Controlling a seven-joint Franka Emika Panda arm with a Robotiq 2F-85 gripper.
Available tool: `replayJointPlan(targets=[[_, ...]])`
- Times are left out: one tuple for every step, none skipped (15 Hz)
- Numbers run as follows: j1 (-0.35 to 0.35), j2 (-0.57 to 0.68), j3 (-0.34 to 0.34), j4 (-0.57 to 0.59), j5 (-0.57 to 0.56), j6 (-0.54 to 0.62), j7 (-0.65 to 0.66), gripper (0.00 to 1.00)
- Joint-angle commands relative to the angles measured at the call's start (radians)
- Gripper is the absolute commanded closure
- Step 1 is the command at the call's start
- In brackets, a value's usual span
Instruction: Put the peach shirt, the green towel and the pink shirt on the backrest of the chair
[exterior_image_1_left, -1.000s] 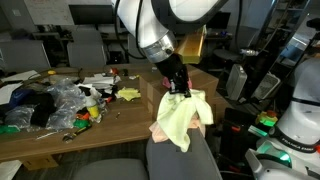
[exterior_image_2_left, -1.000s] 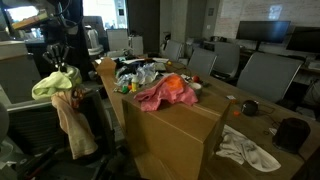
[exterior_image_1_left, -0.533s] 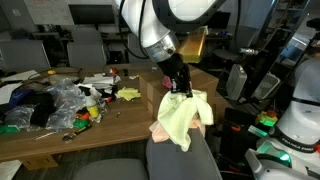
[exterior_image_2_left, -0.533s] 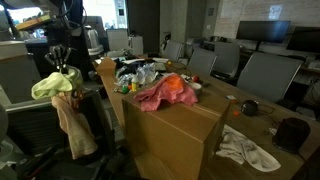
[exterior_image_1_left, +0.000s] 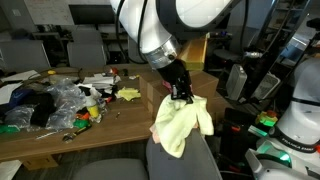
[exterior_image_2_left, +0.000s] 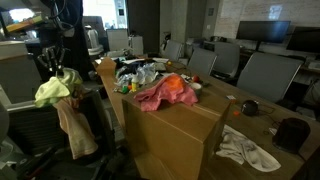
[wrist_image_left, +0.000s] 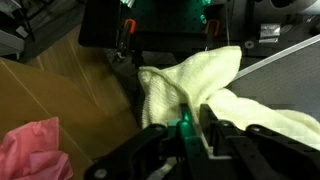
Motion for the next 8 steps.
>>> replayJointPlan(targets=[[0.002,-0.024,-0.001,-0.012,-0.001,0.017,0.015,0.49],[0.001,-0.024,-0.003,-0.011,0.003,0.018,0.014,0.42],[-0.001,-0.025,-0.004,-0.012,0.005,0.019,0.014,0.34],[-0.002,-0.028,-0.007,-0.012,0.008,0.019,0.013,0.27],[-0.005,-0.029,-0.009,-0.013,0.012,0.021,0.012,0.2],[-0.008,-0.033,-0.013,-0.014,0.016,0.023,0.011,0.12],[-0.013,-0.041,-0.019,-0.018,0.021,0.025,0.005,0.05],[-0.02,-0.054,-0.026,-0.026,0.024,0.032,0.004,0.01]])
